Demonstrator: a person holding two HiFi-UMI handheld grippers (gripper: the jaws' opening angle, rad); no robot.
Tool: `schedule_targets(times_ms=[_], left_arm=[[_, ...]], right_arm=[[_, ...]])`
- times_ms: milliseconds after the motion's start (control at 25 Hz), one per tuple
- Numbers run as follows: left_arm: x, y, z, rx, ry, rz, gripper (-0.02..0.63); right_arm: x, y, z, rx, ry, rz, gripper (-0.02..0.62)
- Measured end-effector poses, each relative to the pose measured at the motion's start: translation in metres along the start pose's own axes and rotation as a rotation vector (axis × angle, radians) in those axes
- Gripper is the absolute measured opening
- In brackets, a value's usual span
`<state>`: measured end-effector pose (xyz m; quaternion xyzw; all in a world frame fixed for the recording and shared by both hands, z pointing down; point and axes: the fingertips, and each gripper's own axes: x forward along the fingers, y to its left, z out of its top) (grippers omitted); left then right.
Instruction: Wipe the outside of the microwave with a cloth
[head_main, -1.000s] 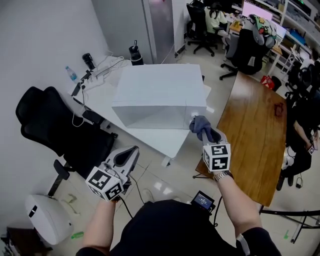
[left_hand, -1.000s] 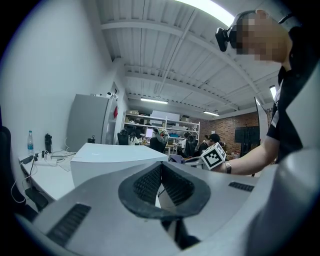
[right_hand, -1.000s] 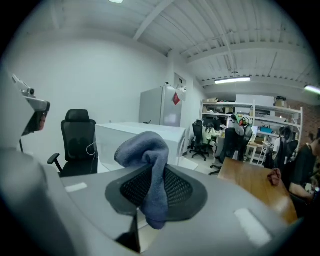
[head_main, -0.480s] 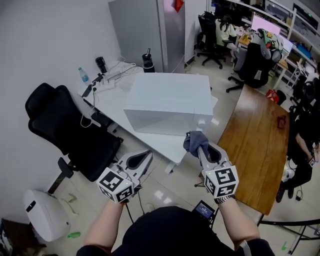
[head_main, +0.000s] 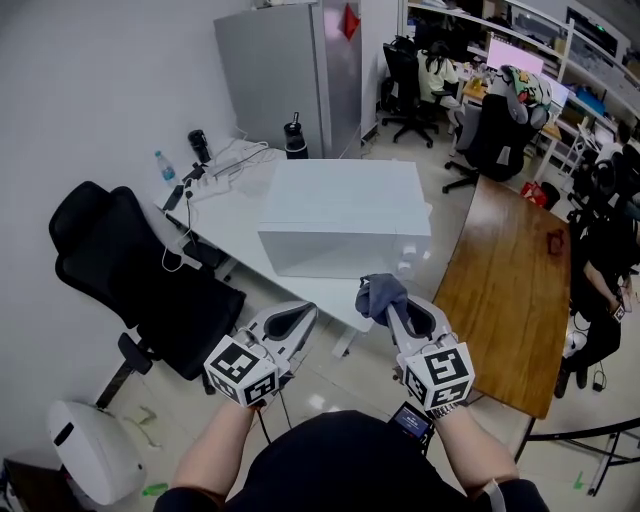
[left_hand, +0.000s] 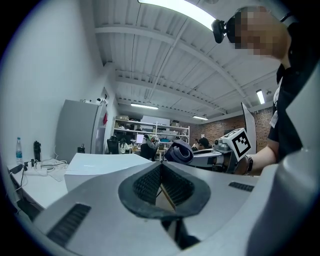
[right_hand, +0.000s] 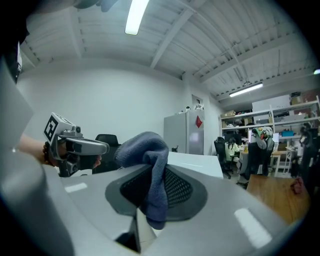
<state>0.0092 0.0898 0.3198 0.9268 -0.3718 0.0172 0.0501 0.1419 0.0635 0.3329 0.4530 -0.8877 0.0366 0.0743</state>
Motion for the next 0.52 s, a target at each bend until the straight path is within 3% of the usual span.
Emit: schedule_targets(times_ms=[520], left_arm=[[-0.024,0.020,0.000,-0.027,-0.015,-0.018,0.005]], right_arm=[[0.010,0.043,0.007,-0.015,0.003,-0.008,0.074]])
